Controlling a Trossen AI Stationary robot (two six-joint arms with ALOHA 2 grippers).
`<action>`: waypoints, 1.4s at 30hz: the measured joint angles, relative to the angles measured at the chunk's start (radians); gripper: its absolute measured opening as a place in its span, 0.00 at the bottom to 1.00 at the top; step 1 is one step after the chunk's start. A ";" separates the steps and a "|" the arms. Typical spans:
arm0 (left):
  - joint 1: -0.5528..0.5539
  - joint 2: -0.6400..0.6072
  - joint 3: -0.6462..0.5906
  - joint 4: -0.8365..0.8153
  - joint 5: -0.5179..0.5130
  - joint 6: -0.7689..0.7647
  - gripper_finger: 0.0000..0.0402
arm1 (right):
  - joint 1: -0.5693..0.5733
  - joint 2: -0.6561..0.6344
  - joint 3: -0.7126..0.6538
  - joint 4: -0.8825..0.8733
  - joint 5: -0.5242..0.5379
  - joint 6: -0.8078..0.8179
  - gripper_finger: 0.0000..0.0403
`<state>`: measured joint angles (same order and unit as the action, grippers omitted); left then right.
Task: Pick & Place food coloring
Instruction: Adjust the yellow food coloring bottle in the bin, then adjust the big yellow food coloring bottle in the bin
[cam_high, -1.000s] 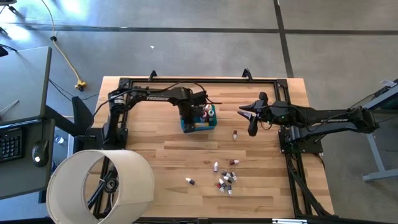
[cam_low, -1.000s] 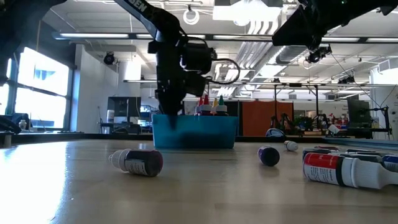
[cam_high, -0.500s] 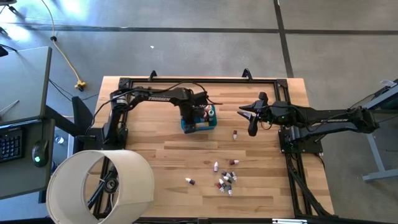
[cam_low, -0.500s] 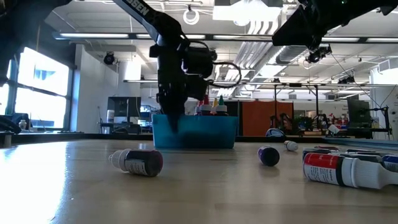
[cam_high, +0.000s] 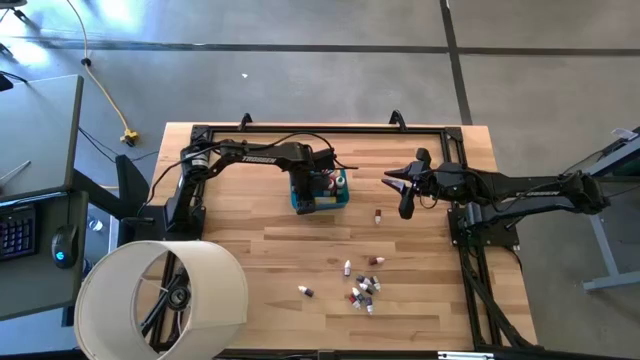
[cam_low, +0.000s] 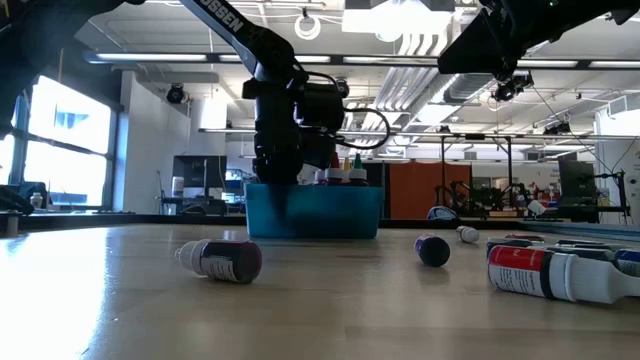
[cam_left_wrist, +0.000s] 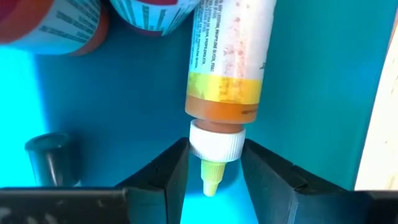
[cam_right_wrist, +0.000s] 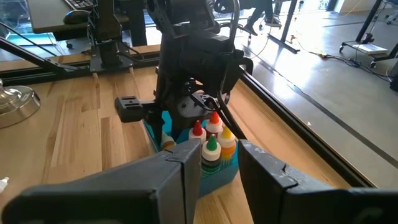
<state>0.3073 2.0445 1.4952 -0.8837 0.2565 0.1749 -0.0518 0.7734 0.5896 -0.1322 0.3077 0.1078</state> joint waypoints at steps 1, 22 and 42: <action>0.000 0.000 0.000 0.000 0.000 0.008 0.34 | 0.000 0.000 0.000 0.000 0.000 0.000 0.25; -0.003 -0.002 0.142 -0.222 -0.030 -0.004 0.15 | 0.000 0.000 0.000 0.000 0.000 -0.002 0.25; -0.023 0.010 0.218 -0.243 -0.069 0.029 0.33 | 0.000 0.000 0.000 -0.010 -0.004 0.007 0.25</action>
<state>0.2838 2.0548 1.7130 -1.1267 0.1876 0.2042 -0.0517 0.7734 0.5896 -0.1417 0.3038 0.1150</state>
